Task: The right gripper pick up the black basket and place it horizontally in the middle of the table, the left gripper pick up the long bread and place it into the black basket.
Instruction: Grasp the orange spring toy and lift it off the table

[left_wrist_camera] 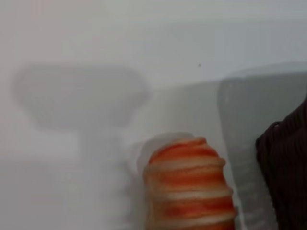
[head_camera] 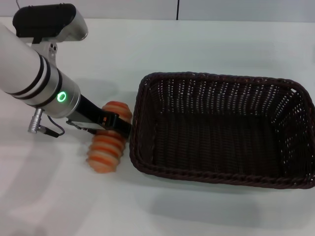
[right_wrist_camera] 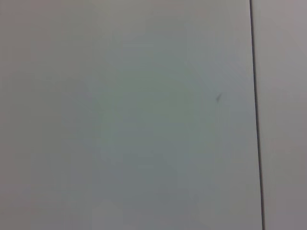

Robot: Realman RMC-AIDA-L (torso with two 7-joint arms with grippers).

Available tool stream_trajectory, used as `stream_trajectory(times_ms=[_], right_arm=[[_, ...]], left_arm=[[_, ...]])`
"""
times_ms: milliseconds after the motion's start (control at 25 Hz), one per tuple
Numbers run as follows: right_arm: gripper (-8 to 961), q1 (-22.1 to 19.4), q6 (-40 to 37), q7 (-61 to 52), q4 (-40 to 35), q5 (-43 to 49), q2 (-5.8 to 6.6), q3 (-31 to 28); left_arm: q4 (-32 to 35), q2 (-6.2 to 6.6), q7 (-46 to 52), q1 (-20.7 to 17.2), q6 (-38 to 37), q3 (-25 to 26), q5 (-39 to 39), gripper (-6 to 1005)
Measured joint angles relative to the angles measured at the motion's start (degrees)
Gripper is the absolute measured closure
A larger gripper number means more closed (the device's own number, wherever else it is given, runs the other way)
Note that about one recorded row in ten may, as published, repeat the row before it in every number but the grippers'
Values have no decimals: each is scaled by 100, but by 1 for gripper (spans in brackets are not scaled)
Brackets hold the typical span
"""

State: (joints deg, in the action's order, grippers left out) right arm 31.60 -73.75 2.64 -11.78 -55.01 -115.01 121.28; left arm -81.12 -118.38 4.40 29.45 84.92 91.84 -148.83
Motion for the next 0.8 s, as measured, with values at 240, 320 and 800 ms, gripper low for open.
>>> stream_trajectory(times_ms=[240,320,800], right_arm=[[591,11,1,0,0,0,-6,0],[592,13,1,0,0,0,-10,0],[590,8,-22,-1,0,0,-13,0]], left_arm=[[261,0,-87,0,-227,-53,28,150],[284,0,-88,0,-250,-67,28,153],[289,7,-98,0,-240,-102,0,370]])
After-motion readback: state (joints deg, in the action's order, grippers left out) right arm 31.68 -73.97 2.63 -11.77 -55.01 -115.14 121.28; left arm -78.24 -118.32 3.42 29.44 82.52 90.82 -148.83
